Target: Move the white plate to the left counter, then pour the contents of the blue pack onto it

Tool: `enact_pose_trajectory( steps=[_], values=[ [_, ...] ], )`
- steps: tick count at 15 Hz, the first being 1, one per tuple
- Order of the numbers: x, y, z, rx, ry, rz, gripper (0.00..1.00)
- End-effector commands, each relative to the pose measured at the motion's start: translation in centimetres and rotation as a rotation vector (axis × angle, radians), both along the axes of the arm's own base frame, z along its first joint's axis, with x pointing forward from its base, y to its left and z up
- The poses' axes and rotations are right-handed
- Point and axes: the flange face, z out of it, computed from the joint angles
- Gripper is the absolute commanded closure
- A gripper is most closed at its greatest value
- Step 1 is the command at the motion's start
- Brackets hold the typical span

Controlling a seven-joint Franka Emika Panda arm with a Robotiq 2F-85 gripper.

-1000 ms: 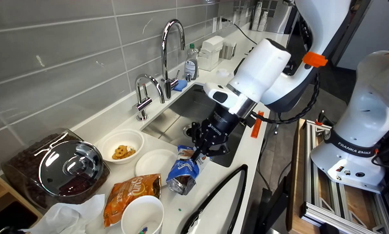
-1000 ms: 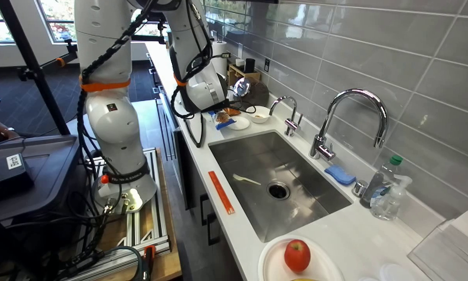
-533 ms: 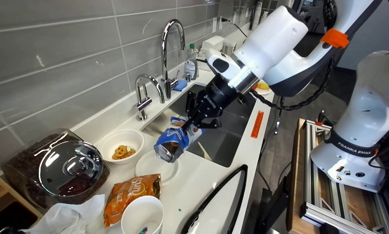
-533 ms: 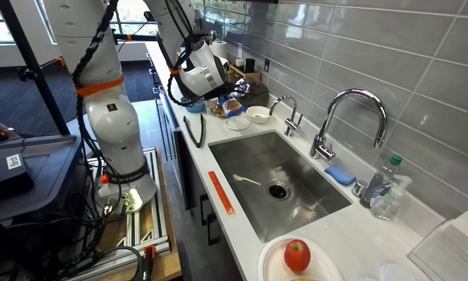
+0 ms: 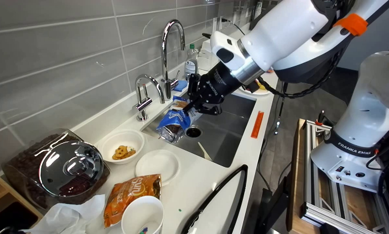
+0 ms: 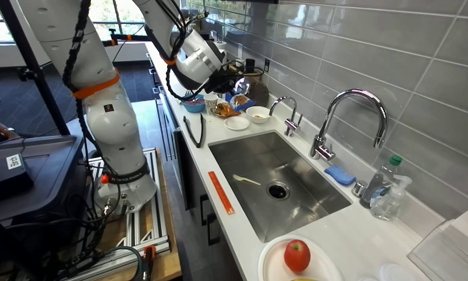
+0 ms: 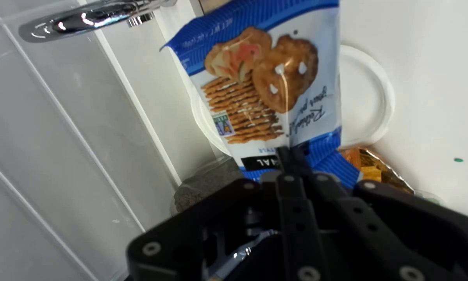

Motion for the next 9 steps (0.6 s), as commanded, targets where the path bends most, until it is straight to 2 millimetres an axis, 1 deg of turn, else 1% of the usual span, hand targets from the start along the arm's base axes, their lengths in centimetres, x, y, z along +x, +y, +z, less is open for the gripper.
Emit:
enact_pose_trajectory(
  steps=[1,5,6,7,9],
  values=[
    [-1.3,0.7,-2.0,-0.085,-0.036,-0.021,1.0],
    [-2.2,2.1,-5.0,-0.135,-0.072,-0.028,1.0],
    [-2.1,2.5,-5.5,-0.136,-0.081,-0.043,1.0],
    [-2.4,1.5,-4.4,-0.133,-0.06,-0.029,0.99],
    [-2.4,2.0,-5.2,-0.135,-0.063,-0.038,0.99]
  ],
)
